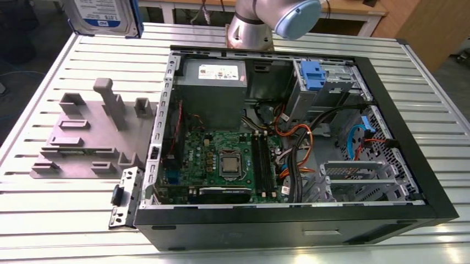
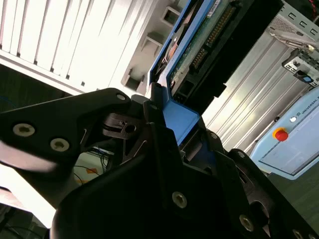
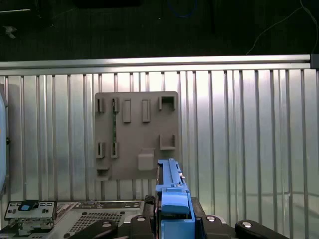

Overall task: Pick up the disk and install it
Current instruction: 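Pick up the disk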

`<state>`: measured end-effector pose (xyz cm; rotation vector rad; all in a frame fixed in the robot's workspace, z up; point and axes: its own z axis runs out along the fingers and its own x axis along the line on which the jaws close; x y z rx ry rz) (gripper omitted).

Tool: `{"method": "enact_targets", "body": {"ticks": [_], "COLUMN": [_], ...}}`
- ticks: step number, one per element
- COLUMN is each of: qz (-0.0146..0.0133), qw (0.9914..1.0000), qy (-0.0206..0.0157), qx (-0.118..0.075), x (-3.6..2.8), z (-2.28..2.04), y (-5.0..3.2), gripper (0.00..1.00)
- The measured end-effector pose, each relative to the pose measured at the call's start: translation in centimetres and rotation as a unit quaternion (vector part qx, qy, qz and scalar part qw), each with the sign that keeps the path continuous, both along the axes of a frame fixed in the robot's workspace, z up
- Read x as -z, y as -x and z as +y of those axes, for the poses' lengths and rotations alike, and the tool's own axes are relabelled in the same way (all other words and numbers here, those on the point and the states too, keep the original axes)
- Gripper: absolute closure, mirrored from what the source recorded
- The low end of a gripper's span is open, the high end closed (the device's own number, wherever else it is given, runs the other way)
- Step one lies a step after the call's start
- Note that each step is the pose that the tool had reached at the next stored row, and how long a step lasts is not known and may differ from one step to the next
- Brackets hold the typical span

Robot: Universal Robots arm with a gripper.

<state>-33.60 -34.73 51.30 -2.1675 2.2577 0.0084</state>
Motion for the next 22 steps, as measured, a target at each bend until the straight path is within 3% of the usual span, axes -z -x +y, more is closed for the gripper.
{"method": "enact_targets", "body": {"ticks": [22], "qz": [0.0], "qw": [1.0], "qy": [0.0], "qx": [0.0], "x": [0.0], "z": [0.0], "y": [-2.77], "gripper": [0.64]}}
